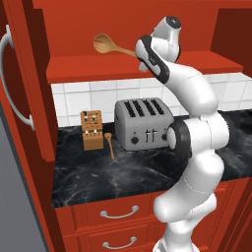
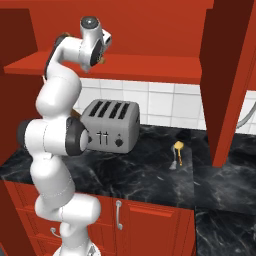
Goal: Organize the utensils by type. Pick up the wooden spoons from the counter and place them in the open cabinet. Then pick up the metallic utensils from the counter and place them in the open drawer.
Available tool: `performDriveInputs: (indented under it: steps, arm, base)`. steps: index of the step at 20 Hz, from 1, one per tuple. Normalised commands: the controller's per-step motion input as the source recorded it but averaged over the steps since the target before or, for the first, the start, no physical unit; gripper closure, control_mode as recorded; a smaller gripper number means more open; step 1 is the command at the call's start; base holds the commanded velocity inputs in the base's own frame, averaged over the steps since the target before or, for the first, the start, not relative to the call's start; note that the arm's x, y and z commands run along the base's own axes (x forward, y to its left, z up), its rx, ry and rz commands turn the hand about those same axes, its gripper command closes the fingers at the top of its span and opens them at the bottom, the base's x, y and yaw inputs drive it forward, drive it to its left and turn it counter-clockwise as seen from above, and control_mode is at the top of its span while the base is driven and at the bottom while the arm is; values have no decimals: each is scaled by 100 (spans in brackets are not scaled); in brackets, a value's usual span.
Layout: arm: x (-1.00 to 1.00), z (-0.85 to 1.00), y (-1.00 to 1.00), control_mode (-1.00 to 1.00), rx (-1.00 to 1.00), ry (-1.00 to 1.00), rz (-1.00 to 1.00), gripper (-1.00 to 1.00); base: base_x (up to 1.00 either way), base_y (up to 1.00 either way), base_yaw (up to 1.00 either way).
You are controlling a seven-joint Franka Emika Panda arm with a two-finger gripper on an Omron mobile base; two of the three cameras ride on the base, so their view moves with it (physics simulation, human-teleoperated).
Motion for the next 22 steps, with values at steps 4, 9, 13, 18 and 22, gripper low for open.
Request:
performDriveInputs:
  steps: [4, 9, 13, 18, 22]
  arm:
    - [48, -4, 5, -100, 0, -1, 0, 100]
    - [44, -13, 7, -100, 0, 0, 0, -100]
    - [11, -3, 1, -100, 0, -7, 0, -100]
    - [0, -2, 0, -100, 0, -12, 2, -100]
    - [-8, -12, 17, -100, 0, -16, 4, -100]
  base:
    - [0, 0, 0]
    - [0, 0, 0]
    - [0, 0, 0]
    - [0, 0, 0]
    - [0, 0, 0]
